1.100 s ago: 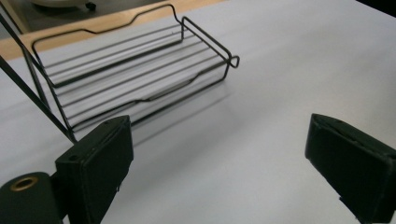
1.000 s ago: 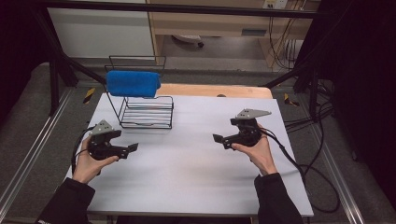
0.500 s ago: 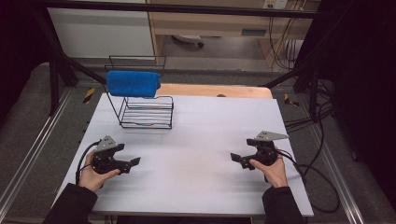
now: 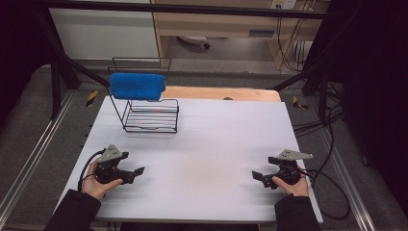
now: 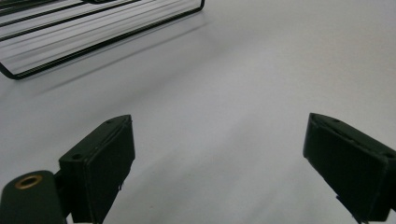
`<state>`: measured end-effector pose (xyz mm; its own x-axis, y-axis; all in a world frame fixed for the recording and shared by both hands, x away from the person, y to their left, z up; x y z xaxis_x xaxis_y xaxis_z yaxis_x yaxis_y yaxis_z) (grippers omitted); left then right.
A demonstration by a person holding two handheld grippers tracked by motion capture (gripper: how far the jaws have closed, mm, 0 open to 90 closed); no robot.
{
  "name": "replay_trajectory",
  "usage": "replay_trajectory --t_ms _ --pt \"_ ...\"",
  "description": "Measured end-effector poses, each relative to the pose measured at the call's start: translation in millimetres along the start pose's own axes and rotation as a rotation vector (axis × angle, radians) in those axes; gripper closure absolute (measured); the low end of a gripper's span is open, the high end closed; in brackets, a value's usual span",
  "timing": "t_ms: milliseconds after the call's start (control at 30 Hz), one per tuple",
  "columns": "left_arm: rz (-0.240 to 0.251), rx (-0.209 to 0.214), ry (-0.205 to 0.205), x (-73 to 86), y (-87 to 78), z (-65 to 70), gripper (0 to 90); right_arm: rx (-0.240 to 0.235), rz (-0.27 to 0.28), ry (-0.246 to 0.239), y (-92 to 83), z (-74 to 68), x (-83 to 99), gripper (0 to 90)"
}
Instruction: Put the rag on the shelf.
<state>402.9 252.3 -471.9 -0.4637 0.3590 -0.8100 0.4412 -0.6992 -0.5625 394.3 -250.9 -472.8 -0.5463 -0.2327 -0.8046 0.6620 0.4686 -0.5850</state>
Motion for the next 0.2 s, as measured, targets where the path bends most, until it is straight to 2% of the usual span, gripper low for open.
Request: replay_trajectory --t_ms 200 --pt "-0.003 -0.002 -0.003 1.8 -0.7 -0.6 9.6 0.006 -0.013 -0.001 0.9 -0.8 1.0 0.7"
Point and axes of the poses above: each handheld gripper's, and its own axes: y roughly forward along the jaws, x roughly out of its underside, z roughly to its right, the point moved 5 cm from there along y, roughly forward along the jaws, and after that the axes turned 11 degrees about x, right-handed, at the moved point
